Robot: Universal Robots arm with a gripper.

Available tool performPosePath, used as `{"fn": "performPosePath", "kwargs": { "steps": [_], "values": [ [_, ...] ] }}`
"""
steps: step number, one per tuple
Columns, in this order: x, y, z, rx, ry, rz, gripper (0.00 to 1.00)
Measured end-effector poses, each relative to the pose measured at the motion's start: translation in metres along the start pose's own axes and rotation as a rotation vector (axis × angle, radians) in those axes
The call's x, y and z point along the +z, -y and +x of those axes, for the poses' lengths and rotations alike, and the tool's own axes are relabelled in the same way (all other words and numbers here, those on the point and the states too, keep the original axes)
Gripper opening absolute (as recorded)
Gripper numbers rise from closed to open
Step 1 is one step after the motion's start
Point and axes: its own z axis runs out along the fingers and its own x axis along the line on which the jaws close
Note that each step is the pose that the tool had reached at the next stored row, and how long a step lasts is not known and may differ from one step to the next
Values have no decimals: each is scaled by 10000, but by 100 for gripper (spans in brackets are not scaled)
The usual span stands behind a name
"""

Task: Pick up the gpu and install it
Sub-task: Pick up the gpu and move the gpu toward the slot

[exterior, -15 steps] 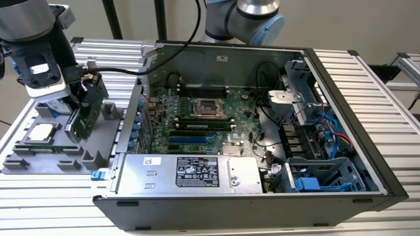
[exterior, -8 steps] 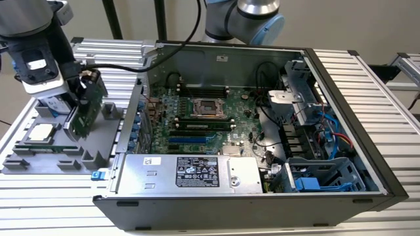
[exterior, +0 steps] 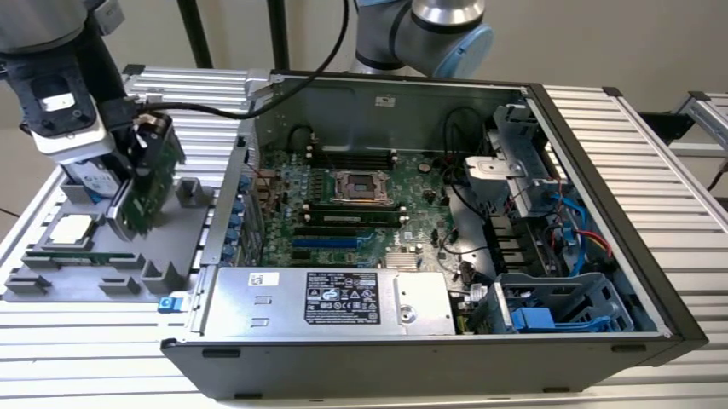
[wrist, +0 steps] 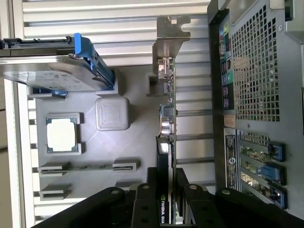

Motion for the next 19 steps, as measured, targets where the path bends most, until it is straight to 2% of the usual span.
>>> {"fn": "performPosePath", "kwargs": {
  "steps": [19],
  "values": [
    [-174,-10,-4,0,0,0,0]
  ]
}}
